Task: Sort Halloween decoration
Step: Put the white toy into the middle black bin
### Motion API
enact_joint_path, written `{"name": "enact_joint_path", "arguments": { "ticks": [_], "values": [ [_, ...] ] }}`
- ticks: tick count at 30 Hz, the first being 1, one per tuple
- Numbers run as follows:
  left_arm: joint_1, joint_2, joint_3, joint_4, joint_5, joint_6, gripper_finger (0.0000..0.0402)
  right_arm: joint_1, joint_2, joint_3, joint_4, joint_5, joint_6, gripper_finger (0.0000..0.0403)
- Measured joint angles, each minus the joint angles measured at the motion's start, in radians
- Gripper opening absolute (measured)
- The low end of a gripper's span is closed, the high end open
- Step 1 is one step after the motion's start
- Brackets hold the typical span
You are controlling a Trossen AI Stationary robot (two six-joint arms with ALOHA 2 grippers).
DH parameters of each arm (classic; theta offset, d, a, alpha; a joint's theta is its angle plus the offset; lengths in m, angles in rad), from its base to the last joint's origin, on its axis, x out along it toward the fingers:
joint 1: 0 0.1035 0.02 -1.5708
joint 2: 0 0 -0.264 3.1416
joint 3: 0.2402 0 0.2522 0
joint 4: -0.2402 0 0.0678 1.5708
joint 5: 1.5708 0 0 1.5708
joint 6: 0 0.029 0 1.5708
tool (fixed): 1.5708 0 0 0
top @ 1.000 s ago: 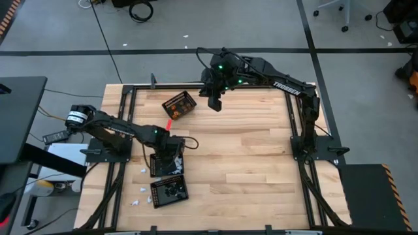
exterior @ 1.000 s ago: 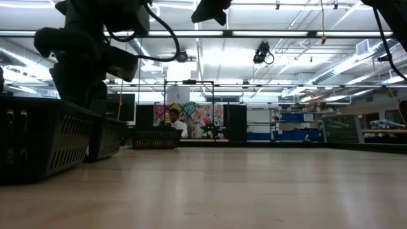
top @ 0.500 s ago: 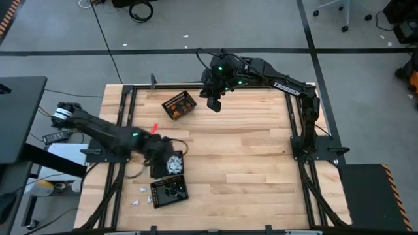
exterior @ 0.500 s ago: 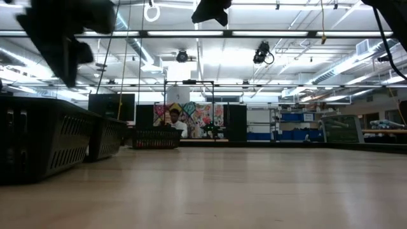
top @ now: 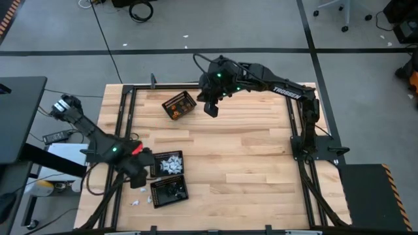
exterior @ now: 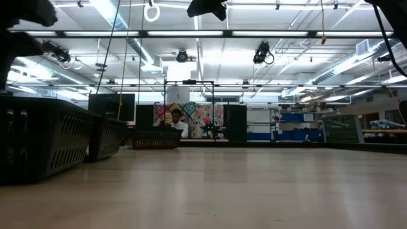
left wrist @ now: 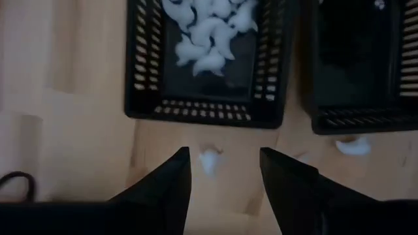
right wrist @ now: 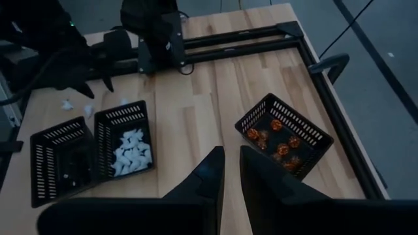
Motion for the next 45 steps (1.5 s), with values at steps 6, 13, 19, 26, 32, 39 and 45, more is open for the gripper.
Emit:
{"name": "enact_joint_path", "arguments": {
  "ticks": [6, 13, 19, 26, 32, 39, 45],
  "values": [
    [-0.09, -0.047, -0.136, 0.13, 0.011, -0.152, 0.019, 0.035, 0.0, 0.0, -0.003, 0.034, 0.009, 0.0054],
    [-0.099, -0.045, -0.228, 0.166, -0.01, -0.188, 0.019, 0.053, 0.0, 0.0, 0.0, 0.036, 0.033, 0.0054],
    [-0.099, -0.045, -0.299, 0.271, -0.011, -0.236, 0.019, 0.066, 0.0, 0.0, 0.0, 0.037, 0.053, 0.0054],
    [-0.1, -0.045, -0.376, 0.305, -0.005, -0.285, 0.019, 0.082, 0.0, 0.0, 0.001, 0.06, 0.061, 0.0054],
    [-0.101, -0.044, -0.421, 0.354, 0.007, -0.28, 0.019, 0.082, 0.0, 0.0, 0.001, 0.06, 0.074, 0.0054],
    [-0.101, -0.047, -0.443, 0.365, 0.008, -0.281, 0.0179, 0.083, 0.0, 0.0, 0.001, 0.06, 0.076, 0.0054],
    [-0.1, -0.047, -0.444, 0.365, 0.023, -0.286, 0.0122, 0.083, 0.0, 0.0, 0.006, 0.06, 0.071, 0.0054]
  ]
}}
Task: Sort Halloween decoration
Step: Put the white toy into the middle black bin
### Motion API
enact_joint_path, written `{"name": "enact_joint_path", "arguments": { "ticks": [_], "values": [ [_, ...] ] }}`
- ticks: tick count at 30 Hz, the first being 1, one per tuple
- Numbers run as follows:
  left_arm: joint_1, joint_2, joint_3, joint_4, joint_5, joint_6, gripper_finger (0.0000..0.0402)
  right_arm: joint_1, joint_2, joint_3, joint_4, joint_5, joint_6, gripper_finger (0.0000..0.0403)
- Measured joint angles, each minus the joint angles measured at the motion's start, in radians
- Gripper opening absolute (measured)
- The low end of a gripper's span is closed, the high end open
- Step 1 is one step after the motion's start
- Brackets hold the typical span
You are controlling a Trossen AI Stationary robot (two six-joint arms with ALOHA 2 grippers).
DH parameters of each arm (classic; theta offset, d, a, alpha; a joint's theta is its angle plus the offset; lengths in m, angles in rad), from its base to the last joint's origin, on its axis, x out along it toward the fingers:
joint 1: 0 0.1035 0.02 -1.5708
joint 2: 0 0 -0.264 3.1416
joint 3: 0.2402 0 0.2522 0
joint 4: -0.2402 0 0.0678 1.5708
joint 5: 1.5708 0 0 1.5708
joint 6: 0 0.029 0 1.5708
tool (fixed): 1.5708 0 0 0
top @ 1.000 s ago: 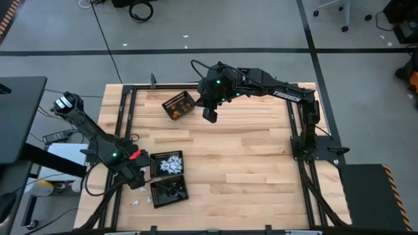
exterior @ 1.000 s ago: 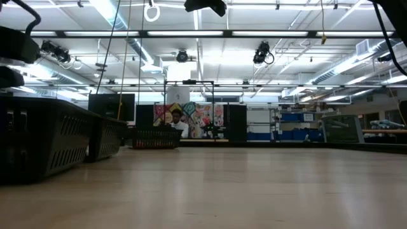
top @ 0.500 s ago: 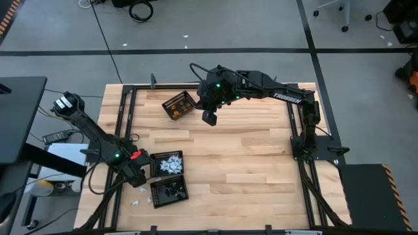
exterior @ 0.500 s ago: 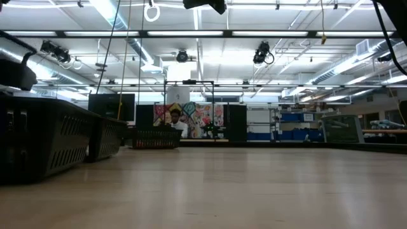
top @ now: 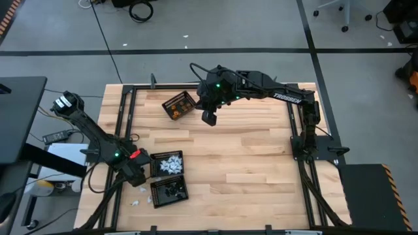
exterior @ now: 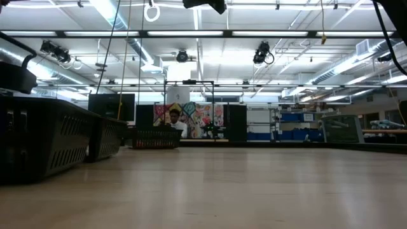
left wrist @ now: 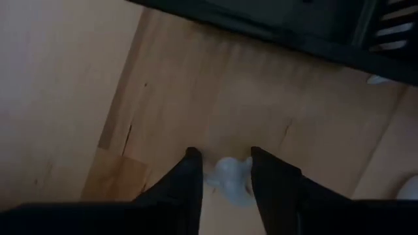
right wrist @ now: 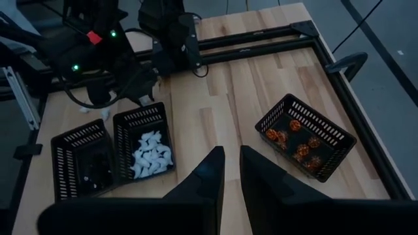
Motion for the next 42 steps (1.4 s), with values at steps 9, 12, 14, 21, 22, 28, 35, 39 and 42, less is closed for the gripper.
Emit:
{"name": "enact_joint_path", "arguments": {
  "ticks": [9, 12, 14, 21, 22, 28, 35, 39, 42],
  "values": [
    [0.05, 0.002, 0.035, 0.008, 0.028, -0.095, 0.0083, 0.0, 0.0, 0.0, 0.033, 0.002, -0.022, 0.0054],
    [0.099, 0.002, 0.051, 0.008, 0.043, -0.106, 0.0081, -0.005, 0.0, 0.0, 0.033, 0.003, -0.029, 0.0054],
    [0.129, 0.002, 0.057, 0.01, 0.068, -0.11, 0.008, -0.011, 0.0, 0.0, 0.034, 0.002, -0.035, 0.0054],
    [0.216, 0.002, 0.061, 0.021, 0.123, -0.108, 0.0079, -0.018, 0.0, 0.0, 0.036, 0.0, -0.048, 0.0054],
    [0.223, 0.002, 0.061, 0.024, 0.131, -0.104, 0.0079, -0.018, 0.0, 0.0, 0.036, 0.0, -0.048, 0.0054],
    [0.248, 0.0, 0.063, 0.034, 0.206, -0.073, 0.0063, -0.018, 0.0, 0.0, 0.036, -0.001, -0.053, 0.0054],
    [0.249, -0.004, 0.063, 0.028, 0.177, -0.072, 0.0036, -0.018, 0.0, 0.0, 0.036, -0.001, -0.055, 0.0054],
    [0.249, -0.004, 0.063, 0.029, 0.16, -0.075, 0.0026, -0.018, 0.0, 0.0, 0.036, -0.007, -0.054, 0.0054],
    [0.249, -0.004, 0.064, 0.034, 0.142, -0.079, 0.0021, -0.018, 0.0, 0.0, 0.036, -0.009, -0.049, 0.0054]
  ]
}}
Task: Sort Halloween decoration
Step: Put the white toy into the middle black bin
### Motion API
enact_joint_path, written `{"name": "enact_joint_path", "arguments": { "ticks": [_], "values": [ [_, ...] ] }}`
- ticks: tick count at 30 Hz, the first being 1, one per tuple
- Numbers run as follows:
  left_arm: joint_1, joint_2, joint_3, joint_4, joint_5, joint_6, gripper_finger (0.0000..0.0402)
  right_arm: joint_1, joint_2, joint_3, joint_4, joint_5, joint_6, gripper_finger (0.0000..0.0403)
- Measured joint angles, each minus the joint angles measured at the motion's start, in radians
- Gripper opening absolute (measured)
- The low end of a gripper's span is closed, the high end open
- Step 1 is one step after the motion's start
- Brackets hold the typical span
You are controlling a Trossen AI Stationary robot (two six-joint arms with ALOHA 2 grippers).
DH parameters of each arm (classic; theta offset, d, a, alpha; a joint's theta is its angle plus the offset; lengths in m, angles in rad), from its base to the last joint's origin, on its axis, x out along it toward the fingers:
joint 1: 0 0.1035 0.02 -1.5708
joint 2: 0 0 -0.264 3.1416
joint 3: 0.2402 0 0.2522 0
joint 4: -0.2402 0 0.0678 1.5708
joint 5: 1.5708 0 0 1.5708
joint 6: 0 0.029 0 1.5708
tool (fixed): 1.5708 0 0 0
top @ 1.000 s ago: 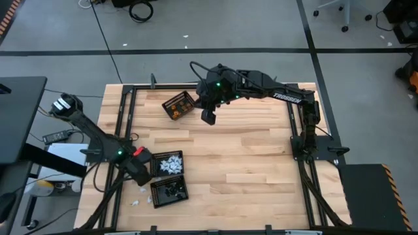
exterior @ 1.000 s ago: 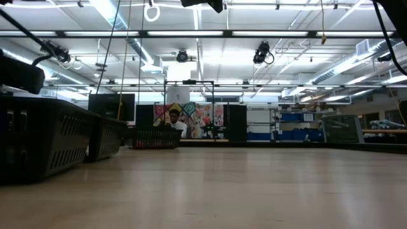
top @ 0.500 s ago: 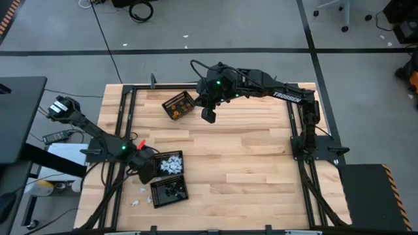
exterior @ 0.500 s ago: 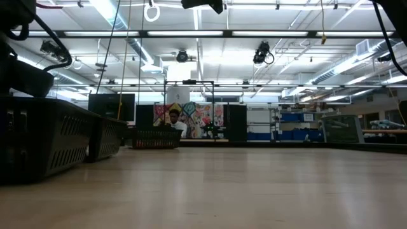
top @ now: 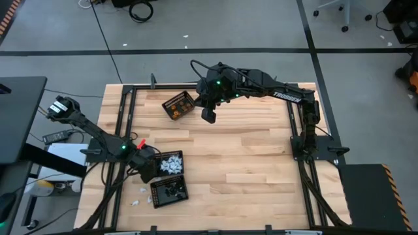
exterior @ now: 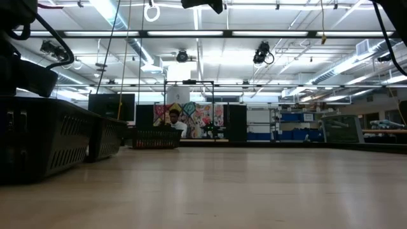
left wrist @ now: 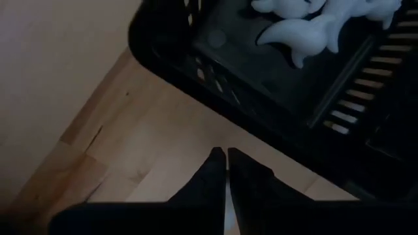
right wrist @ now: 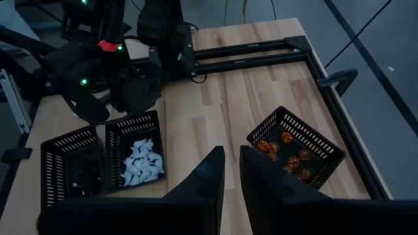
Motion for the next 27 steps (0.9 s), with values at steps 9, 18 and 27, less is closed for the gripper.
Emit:
{"name": "enact_joint_path", "arguments": {
  "ticks": [9, 18, 27],
  "values": [
    [0.049, -0.044, 0.0, -0.01, 0.017, -0.015, 0.0019, 0.002, 0.0, 0.0, 0.0, -0.001, -0.005, 0.0054],
    [0.132, -0.137, 0.001, -0.089, 0.149, -0.029, 0.0018, 0.002, 0.0, 0.0, 0.033, -0.002, -0.023, 0.0054],
    [0.247, -0.194, 0.015, -0.085, 0.387, -0.026, 0.0018, 0.0, 0.0, 0.0, 0.068, -0.02, -0.037, 0.0054]
  ]
}}
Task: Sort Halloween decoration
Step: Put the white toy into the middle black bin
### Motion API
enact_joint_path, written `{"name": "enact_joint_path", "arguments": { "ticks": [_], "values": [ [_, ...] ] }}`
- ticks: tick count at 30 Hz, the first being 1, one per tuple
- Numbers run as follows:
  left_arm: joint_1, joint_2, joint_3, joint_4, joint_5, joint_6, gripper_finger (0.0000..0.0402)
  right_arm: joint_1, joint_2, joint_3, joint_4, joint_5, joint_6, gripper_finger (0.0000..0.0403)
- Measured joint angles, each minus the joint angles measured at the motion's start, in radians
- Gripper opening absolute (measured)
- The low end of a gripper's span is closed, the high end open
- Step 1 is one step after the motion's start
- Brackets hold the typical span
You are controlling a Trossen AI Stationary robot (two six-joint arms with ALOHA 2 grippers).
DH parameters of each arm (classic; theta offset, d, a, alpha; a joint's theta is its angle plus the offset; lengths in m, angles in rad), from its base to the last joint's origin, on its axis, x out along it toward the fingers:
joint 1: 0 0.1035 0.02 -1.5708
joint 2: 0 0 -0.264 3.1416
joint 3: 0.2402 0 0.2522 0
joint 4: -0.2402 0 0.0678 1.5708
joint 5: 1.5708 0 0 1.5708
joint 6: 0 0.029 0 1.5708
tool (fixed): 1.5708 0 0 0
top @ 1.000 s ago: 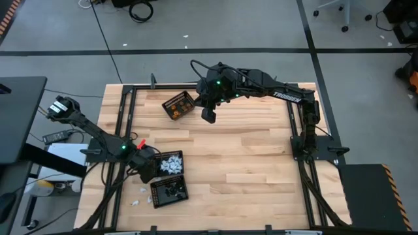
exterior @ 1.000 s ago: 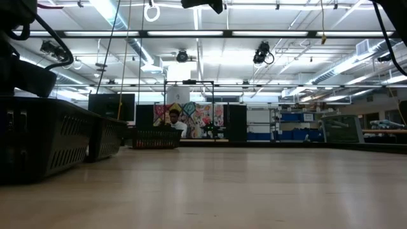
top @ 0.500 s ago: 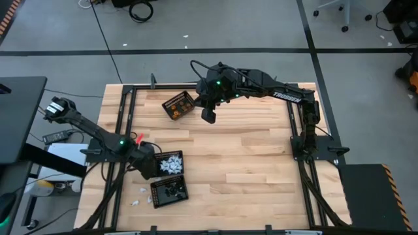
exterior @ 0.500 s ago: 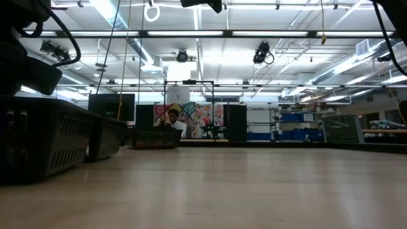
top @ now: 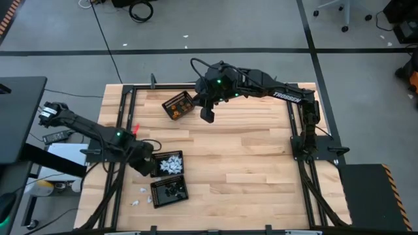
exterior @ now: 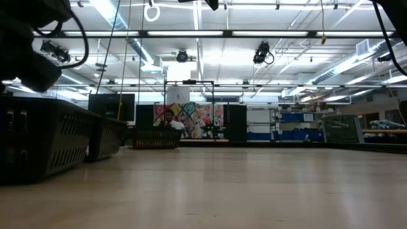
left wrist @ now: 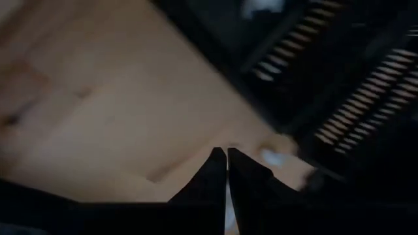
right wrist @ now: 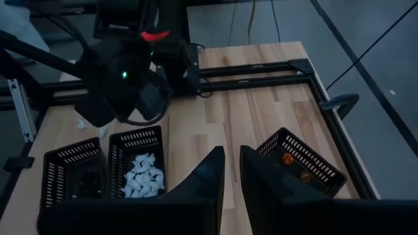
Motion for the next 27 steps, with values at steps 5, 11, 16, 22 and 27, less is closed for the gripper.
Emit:
{"name": "enact_joint_path", "arguments": {
  "ticks": [5, 11, 16, 22, 27],
  "values": [
    [0.101, -0.03, 0.057, 0.001, 0.033, 0.032, 0.0018, 0.0, 0.0, 0.0, 0.0, 0.0, -0.012, 0.0054],
    [0.25, -0.034, 0.107, 0.065, -0.026, 0.08, 0.0018, 0.0, 0.0, 0.0, 0.001, 0.0, -0.016, 0.0054],
    [0.292, 0.021, 0.108, 0.13, -0.084, 0.131, 0.0018, 0.0, 0.0, 0.0, 0.003, 0.0, -0.022, 0.0054],
    [0.291, 0.1, 0.108, 0.246, -0.166, 0.235, 0.0048, 0.0, 0.0, 0.0, 0.0, 0.0, -0.022, 0.0054],
    [0.291, 0.129, 0.107, 0.263, -0.169, 0.273, 0.0108, -0.001, 0.0, 0.0, -0.008, 0.001, -0.022, 0.0054]
  ]
}}
